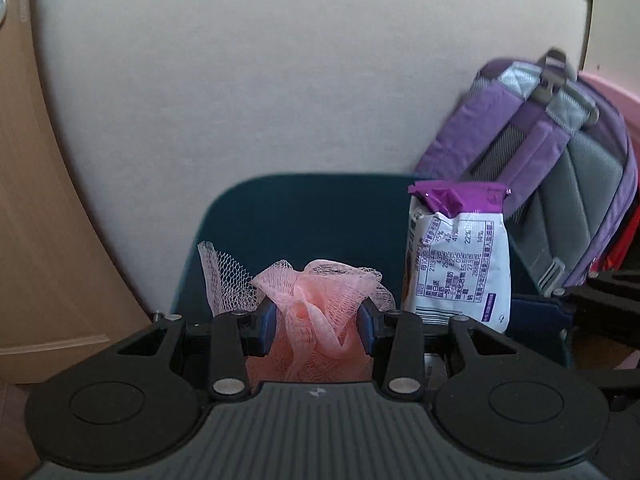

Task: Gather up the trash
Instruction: 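Open both grippers over the teal wastebasket to drop the items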

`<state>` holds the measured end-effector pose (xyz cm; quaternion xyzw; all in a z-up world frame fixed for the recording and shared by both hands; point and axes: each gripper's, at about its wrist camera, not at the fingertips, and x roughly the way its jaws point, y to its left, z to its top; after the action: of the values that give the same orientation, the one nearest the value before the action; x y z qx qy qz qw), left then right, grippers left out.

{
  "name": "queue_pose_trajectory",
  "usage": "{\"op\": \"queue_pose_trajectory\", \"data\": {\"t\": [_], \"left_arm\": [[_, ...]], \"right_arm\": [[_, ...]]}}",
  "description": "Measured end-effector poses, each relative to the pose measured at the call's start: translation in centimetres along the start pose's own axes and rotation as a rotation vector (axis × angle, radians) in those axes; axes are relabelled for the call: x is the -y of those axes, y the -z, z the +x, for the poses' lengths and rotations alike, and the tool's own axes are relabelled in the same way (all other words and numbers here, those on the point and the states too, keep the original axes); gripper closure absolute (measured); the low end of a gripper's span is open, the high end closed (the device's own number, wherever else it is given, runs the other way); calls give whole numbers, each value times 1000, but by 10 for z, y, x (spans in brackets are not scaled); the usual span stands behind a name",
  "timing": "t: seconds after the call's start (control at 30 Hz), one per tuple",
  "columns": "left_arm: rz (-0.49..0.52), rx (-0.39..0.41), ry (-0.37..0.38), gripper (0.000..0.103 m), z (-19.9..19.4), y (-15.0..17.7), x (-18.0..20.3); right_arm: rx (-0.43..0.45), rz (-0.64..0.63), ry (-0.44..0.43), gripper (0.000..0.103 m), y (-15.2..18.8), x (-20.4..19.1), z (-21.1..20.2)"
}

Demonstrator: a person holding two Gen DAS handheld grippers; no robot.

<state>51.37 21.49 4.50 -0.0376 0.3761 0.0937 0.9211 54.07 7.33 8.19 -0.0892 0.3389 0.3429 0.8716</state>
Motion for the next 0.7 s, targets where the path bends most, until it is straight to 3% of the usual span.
{"op": "queue_pose_trajectory", "data": {"t": [0.1, 0.27, 0.43, 0.7], "left_arm": [[17, -38, -18, 58, 8, 4, 4], [12, -39, -36, 40, 10, 6, 5], [-2, -6, -32, 39, -9, 5, 5], [8, 57, -14, 39, -70, 3, 19]], "right_arm": [[-24, -16, -5, 65, 6, -3, 3], [-34, -29, 7, 53, 10, -4, 0], [-8, -21, 9, 45, 10, 1, -17], [42, 11, 12, 43, 10, -5, -68]]}}
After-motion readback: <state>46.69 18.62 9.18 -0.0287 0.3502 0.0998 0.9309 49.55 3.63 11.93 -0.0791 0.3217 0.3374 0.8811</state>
